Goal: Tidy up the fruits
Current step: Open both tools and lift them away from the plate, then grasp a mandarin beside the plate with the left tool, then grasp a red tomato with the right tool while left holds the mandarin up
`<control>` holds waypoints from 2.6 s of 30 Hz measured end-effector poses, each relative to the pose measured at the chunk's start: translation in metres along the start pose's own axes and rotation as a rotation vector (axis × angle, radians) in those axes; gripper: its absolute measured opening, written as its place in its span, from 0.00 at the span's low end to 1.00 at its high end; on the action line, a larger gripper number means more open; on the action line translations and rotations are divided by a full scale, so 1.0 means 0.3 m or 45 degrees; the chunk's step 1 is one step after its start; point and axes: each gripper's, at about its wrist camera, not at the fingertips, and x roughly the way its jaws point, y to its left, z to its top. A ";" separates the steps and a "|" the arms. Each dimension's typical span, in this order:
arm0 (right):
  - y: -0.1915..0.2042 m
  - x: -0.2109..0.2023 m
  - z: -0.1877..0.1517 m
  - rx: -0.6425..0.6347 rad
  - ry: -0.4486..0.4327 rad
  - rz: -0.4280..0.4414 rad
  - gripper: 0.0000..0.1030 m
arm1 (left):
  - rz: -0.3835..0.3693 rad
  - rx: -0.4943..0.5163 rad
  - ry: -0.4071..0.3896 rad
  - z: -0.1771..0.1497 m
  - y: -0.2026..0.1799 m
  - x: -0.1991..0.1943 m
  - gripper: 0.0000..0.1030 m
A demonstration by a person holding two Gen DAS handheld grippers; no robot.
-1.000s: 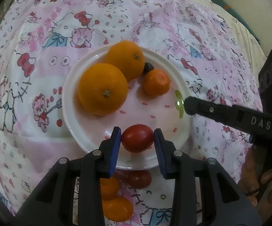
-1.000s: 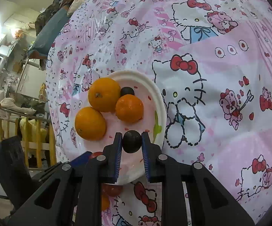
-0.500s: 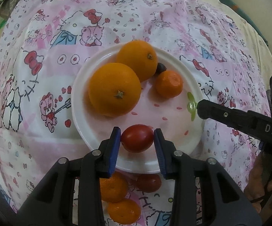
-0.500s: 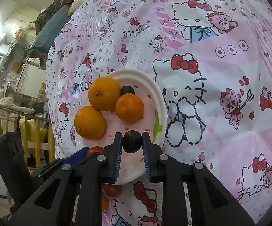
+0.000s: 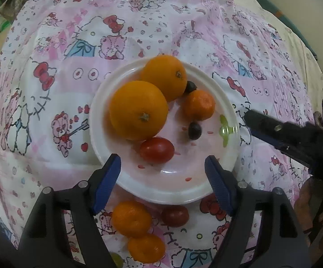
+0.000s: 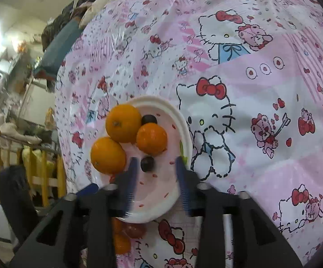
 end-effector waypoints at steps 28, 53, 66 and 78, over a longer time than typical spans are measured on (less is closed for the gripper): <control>0.095 -0.186 -0.140 -0.126 -0.157 -0.026 0.86 | 0.152 -0.034 -0.234 -0.053 0.128 -0.251 0.81; 0.050 -0.121 -0.301 0.046 -0.013 -0.020 0.86 | 0.112 -0.081 0.031 -0.140 0.206 -0.185 0.81; -0.003 -0.142 -0.293 0.125 -0.032 -0.024 0.86 | 0.060 -0.024 0.216 -0.169 0.084 0.035 0.52; 0.011 -0.094 -0.293 0.112 0.022 -0.016 0.86 | 0.065 -0.029 0.176 -0.152 0.120 -0.011 0.37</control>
